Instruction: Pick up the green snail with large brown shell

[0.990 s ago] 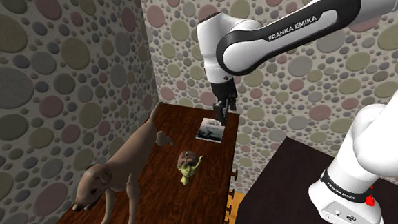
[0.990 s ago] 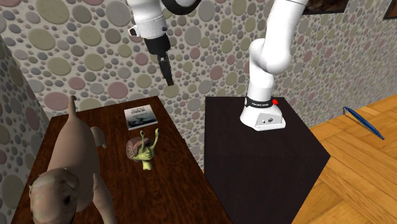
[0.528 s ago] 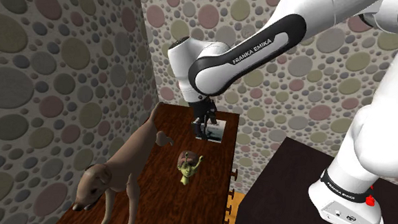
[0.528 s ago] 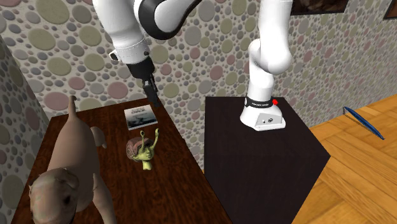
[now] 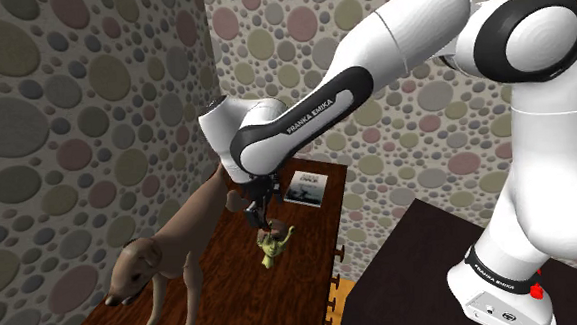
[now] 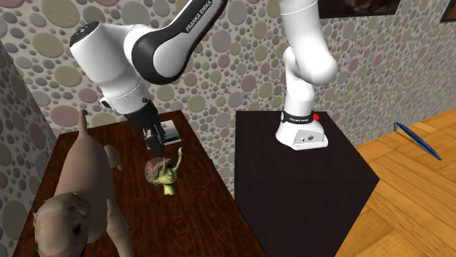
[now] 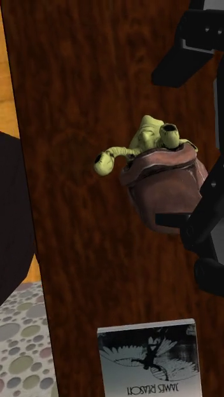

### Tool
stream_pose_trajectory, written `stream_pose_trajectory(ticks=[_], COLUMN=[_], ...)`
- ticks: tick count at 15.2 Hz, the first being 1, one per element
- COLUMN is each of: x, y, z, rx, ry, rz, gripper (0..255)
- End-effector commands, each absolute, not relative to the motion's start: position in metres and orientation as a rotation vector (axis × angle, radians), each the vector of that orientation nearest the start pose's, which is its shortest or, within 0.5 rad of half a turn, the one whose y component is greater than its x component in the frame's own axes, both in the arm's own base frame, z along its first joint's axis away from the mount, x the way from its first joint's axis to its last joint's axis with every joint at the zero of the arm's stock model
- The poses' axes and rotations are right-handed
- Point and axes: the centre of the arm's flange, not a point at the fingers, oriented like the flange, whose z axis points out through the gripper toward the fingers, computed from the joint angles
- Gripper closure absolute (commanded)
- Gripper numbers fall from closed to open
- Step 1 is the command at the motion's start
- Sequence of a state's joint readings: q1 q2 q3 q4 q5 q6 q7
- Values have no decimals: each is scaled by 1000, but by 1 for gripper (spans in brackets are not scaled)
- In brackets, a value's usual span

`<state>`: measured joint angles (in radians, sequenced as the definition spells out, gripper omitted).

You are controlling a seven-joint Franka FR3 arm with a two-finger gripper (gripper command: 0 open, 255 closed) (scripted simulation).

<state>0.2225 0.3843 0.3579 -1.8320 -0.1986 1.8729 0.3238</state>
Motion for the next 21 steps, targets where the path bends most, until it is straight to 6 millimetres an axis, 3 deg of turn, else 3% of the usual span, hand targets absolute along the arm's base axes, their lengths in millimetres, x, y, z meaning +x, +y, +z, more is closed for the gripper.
stream_pose_trajectory(ticks=[1,10,11,21], x=[522,522,522,522], y=[322,322,323,322], z=[298,258,258,263], rx=[-3241,-3241,-3241,-3241], ry=[-581,-581,-581,-581], rz=[448,448,448,448], gripper=[0,0,255,255])
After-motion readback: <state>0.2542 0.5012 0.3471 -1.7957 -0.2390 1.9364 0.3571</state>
